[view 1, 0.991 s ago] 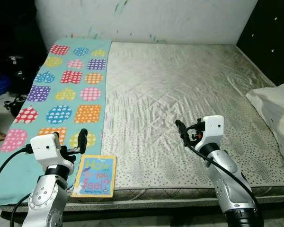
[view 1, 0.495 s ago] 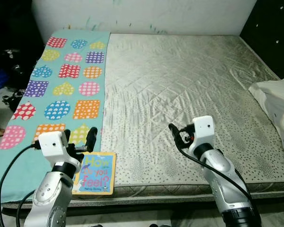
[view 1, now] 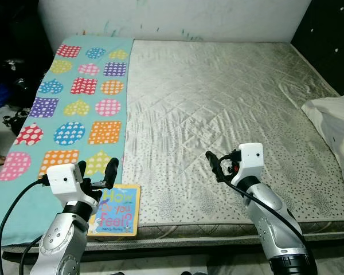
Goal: Clean up the room
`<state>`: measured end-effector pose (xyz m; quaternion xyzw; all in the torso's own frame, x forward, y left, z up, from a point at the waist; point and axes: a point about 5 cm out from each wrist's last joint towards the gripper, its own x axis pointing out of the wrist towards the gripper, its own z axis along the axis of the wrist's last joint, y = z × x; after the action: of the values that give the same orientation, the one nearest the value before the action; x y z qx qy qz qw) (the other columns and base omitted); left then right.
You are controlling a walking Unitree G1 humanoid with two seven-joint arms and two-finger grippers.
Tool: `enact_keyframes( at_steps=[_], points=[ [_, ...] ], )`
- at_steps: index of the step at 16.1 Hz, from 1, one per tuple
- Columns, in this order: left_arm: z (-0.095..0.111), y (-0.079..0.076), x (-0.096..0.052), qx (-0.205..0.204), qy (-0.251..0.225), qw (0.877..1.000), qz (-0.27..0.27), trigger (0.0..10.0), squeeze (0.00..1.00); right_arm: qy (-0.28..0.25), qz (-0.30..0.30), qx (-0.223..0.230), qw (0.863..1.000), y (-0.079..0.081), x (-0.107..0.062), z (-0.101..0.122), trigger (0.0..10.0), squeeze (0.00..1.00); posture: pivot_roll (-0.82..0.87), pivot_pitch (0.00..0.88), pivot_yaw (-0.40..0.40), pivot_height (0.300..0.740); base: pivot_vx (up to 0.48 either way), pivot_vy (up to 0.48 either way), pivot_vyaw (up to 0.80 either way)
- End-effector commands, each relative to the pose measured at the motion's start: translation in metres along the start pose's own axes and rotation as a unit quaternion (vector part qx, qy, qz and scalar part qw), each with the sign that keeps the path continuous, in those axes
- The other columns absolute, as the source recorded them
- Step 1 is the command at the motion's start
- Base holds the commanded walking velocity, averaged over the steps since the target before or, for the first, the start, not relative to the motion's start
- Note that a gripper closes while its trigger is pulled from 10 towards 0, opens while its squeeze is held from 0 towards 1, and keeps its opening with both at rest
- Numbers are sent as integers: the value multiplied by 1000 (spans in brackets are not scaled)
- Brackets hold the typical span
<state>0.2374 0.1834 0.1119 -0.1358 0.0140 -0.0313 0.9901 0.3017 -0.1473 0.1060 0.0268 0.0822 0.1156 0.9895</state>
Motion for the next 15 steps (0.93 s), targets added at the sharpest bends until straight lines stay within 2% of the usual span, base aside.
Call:
enact_keyframes(
  at_steps=[1,15],
  points=[
    [3,-3,1,-1,-3,1000,-11,10000,0,-2,-3,-2,1000,-1,1,3,10000,0,29,135,-40,740,0,270,0],
    [2,-6,4,-4,-4,1000,-15,10000,0,2,-9,0,1000,0,4,1,10000,0,26,133,-47,740,0,336,0]
  ],
)
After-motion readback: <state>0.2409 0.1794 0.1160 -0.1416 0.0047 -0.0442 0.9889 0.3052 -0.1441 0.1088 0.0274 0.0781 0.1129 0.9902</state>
